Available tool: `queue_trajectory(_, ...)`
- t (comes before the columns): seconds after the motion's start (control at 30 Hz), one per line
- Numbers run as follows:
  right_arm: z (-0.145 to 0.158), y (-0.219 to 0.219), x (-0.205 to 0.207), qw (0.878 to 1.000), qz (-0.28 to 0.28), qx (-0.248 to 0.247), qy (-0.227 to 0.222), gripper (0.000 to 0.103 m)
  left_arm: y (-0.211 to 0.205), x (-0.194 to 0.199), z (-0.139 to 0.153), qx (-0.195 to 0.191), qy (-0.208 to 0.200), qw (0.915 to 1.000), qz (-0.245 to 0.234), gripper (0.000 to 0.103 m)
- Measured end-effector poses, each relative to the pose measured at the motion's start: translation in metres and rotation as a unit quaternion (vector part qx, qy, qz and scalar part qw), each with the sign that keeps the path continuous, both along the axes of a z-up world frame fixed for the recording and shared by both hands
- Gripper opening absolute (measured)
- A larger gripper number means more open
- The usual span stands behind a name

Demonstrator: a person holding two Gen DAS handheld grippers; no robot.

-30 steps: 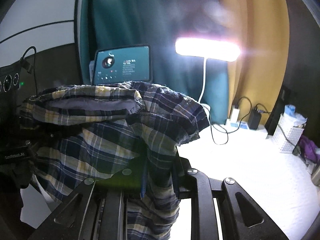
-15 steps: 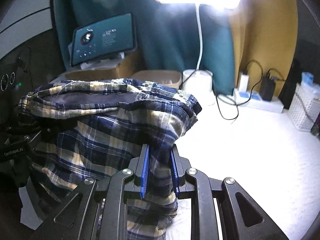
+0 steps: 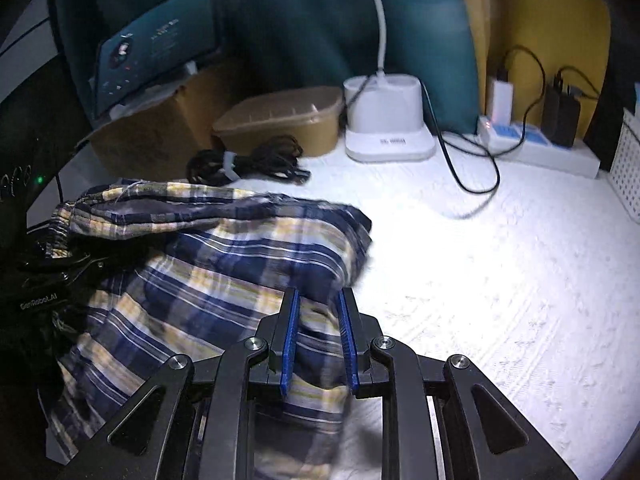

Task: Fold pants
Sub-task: 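Lower the pants onto the bedspread and open the right tool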

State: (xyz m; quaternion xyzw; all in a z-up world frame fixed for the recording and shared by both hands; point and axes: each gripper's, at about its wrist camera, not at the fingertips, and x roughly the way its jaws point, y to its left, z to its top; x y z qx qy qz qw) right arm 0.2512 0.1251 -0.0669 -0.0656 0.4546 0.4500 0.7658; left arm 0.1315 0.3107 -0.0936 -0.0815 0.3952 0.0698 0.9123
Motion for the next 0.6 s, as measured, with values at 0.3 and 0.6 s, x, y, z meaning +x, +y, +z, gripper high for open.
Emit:
queue_trajectory(0.3,-0.009,0.005,0.006,1.0,-0.001,-0.018,-0.005,0.021,0.02,0.001,-0.01,-0.018,0.009,0.9994,0.027,0.067)
queue_trajectory(0.6,-0.006,-0.009,0.005,0.999,-0.027,-0.042,-0.022,0.023,0.034,-0.017,0.006,-0.029,-0.007,0.9974,0.066,0.071)
